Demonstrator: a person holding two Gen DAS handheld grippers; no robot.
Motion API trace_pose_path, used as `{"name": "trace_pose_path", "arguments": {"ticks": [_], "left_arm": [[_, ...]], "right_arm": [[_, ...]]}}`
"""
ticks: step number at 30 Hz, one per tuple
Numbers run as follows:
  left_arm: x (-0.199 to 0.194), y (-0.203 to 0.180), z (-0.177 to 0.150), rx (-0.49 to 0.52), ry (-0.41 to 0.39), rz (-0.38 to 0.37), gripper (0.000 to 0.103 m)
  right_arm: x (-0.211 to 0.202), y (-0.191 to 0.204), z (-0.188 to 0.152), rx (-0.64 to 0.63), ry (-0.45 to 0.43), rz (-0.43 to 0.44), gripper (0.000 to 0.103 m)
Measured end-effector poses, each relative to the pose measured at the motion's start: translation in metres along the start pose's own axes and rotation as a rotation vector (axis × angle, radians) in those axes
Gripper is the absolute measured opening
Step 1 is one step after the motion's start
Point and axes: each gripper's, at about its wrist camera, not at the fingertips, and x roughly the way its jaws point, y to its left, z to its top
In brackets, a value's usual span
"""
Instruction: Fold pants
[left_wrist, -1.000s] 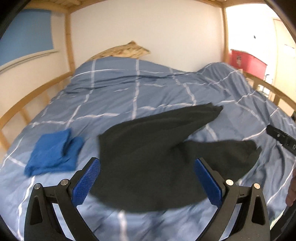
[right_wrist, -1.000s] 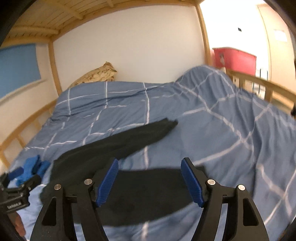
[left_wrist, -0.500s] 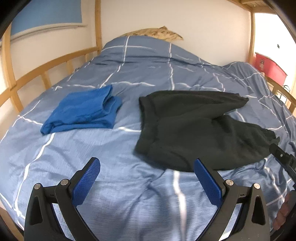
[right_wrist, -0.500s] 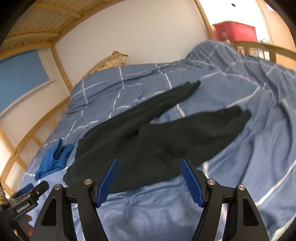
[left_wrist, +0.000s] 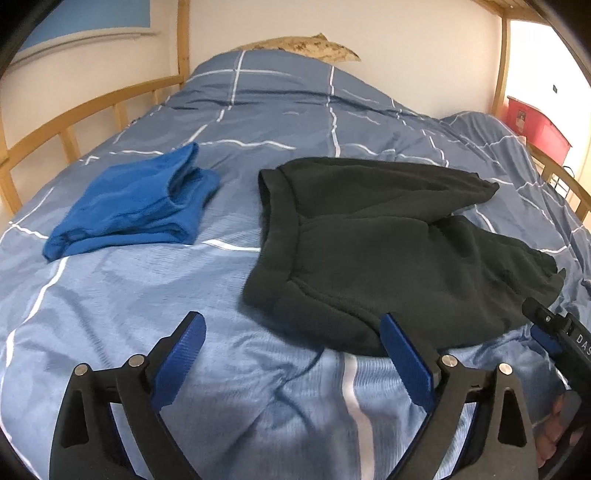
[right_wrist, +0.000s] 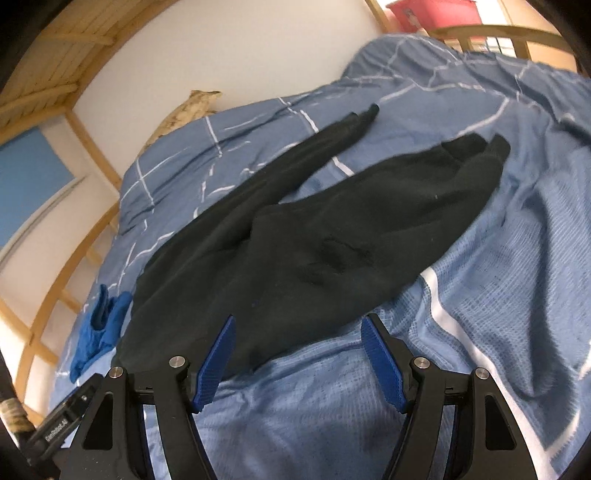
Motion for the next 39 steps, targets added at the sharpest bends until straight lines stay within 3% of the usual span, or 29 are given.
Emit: {"name": "trace_pose_path", "arguments": {"ticks": [6, 9, 12, 13, 14, 17, 18, 21, 26, 30, 39], "left_arm": [[0.023, -0.001, 0.005, -0.053, 0.053, -0.050, 0.084], [0.035, 0.000, 0.005, -0.087, 0.091, -0.088, 0.072], [0.045, 0.000, 0.002, -0.133, 0.130, -0.130, 0.056], [0.046, 0.000, 0.001, -0.143, 0.135, -0.131, 0.045], [0.046, -0.001, 0.001, -0.147, 0.131, -0.128, 0.034], [0.037, -0.004, 0.004, -0.141, 0.108, -0.145, 0.020], [0.034, -0.005, 0.005, -0.137, 0.099, -0.145, 0.018], [0.024, -0.008, 0.012, -0.139, 0.074, -0.145, 0.015], [0.007, -0.010, 0.034, -0.152, 0.042, -0.159, 0.015], [-0.004, -0.014, 0.067, -0.154, 0.035, -0.162, 0.014], [0.029, -0.016, 0.160, -0.126, 0.069, -0.121, 0.014]], "right_arm": [[0.021, -0.004, 0.000, 0.037, 0.063, 0.008, 0.068], [0.030, -0.005, -0.001, 0.038, 0.086, 0.010, 0.065], [0.034, -0.008, 0.001, 0.042, 0.093, 0.006, 0.054], [0.035, -0.008, 0.002, 0.042, 0.090, 0.007, 0.053], [0.035, -0.008, 0.002, 0.038, 0.089, 0.005, 0.047], [0.031, -0.006, 0.004, 0.010, 0.071, 0.009, 0.028], [0.028, -0.006, 0.006, 0.002, 0.062, 0.008, 0.019], [0.020, -0.004, 0.012, -0.011, 0.040, 0.022, 0.013], [0.000, 0.007, 0.036, -0.028, -0.039, 0.054, 0.011], [-0.013, 0.025, 0.078, -0.044, -0.108, 0.091, 0.010], [0.038, 0.090, 0.176, -0.172, -0.093, 0.097, 0.010]]}}
